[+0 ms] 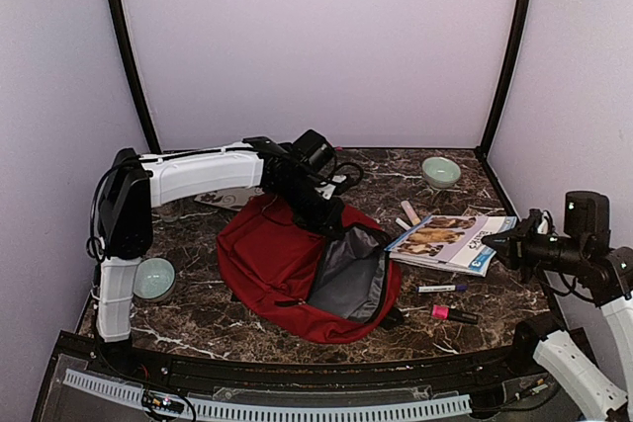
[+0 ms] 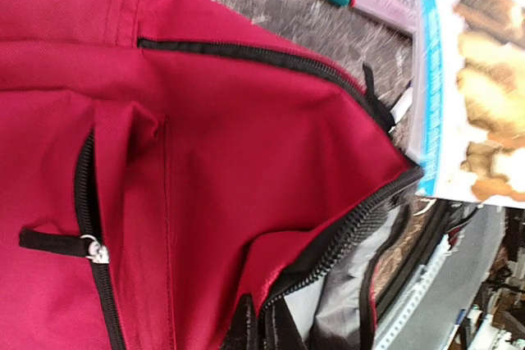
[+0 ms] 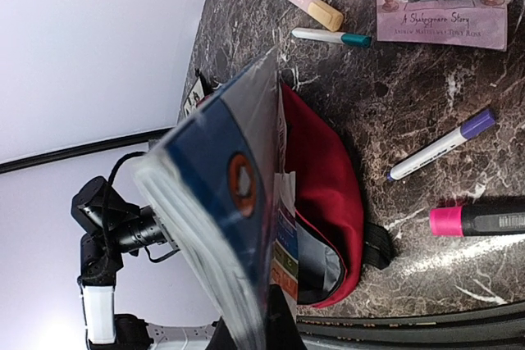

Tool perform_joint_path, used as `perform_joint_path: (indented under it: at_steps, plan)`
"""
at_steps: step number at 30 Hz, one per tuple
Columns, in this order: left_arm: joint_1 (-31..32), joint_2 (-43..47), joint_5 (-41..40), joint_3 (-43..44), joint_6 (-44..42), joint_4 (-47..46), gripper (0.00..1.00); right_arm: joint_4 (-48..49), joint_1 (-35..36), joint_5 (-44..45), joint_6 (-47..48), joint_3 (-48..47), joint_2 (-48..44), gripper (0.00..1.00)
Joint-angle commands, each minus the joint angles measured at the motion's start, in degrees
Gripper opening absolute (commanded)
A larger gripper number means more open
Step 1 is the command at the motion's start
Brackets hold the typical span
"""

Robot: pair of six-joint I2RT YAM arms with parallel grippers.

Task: Pack the student bag
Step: Pick up the largest pocket of the bag from the student bag, then place the book in the largest pocket of the bag.

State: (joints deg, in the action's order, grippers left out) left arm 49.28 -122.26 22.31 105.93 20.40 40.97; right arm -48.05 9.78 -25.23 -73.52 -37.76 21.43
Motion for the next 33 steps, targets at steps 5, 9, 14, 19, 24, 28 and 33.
perform_joint_path:
  at_steps: [5,9,14,19,24,28,33]
  plan:
    - [-3.06,7.78,6.64,-3.02,1.21,-5.34,0.00,4.55,0.07,-6.20,-2.58,-5.08,6.15,0.00]
    - [-3.73,9.64,7.27,-4.13,2.68,-6.44,0.00,7.74,0.35,-6.36,-3.98,-8.12,8.87,0.00]
    - [-4.74,10.46,8.60,-4.23,5.83,-8.96,0.00,13.74,3.95,-5.82,-6.68,-9.66,11.91,0.00]
    - [-5.51,9.54,9.36,-2.41,7.45,-9.02,0.00,17.51,16.08,0.68,-8.09,-11.19,16.24,0.00]
    - [-6.53,9.32,7.48,-1.52,9.64,-8.74,0.00,16.00,25.47,4.48,-7.38,-10.62,20.07,0.00]
    - [-6.62,9.64,7.42,-1.61,10.40,-8.43,0.00,19.36,27.72,6.55,-10.77,-6.92,17.95,0.00]
    - [-6.63,9.86,6.73,-2.19,10.44,-7.72,0.00,26.00,31.51,2.46,-11.87,-4.03,18.98,0.00]
